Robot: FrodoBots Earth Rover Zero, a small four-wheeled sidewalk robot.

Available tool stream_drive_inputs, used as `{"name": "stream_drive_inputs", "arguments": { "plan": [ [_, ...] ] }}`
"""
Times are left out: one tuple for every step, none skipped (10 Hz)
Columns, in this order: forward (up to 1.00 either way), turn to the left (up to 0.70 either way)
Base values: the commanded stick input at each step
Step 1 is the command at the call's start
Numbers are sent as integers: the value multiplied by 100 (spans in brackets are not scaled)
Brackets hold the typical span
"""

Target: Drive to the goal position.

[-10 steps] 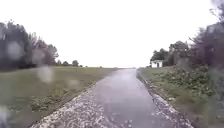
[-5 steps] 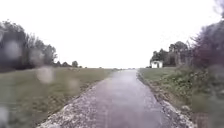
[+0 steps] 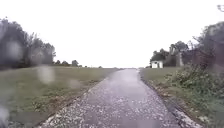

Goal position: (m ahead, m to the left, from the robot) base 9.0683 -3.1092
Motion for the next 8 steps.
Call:
{"name": "stream_drive_inputs", "arguments": {
  "plan": [
    [70, 0],
    [70, 0],
    [70, 0],
    [70, 0],
    [70, 0],
    [70, 0],
    [70, 0],
    [70, 0]
  ]
}}
